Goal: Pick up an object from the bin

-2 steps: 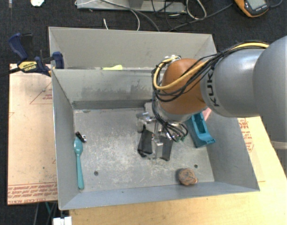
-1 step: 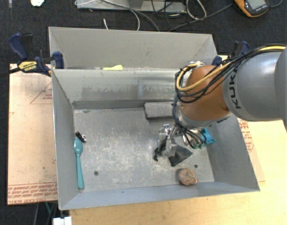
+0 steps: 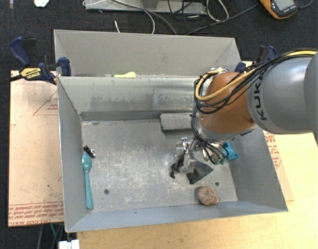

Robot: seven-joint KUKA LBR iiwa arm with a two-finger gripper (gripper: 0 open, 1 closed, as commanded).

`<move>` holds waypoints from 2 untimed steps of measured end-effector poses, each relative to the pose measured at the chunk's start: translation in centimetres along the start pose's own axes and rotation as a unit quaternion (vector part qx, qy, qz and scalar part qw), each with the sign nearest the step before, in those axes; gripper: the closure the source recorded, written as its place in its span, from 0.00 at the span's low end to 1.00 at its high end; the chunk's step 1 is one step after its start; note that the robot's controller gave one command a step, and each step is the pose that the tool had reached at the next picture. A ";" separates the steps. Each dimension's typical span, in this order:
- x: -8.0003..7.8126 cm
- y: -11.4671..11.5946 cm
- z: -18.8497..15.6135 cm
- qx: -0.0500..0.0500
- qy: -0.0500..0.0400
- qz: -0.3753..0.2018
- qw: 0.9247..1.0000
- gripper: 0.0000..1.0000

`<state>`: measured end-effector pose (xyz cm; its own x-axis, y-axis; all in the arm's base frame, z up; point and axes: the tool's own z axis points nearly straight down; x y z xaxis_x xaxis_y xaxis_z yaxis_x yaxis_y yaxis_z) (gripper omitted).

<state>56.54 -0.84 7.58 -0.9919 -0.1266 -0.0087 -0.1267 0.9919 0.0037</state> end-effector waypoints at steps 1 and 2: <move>-0.6 0.2 -6.9 -0.001 0.001 -0.021 1.000 1.00; 1.3 0.9 -13.5 -0.001 0.003 -0.025 1.000 1.00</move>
Offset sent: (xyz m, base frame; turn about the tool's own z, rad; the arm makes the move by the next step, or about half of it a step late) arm -0.0160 0.0057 0.1320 -0.0521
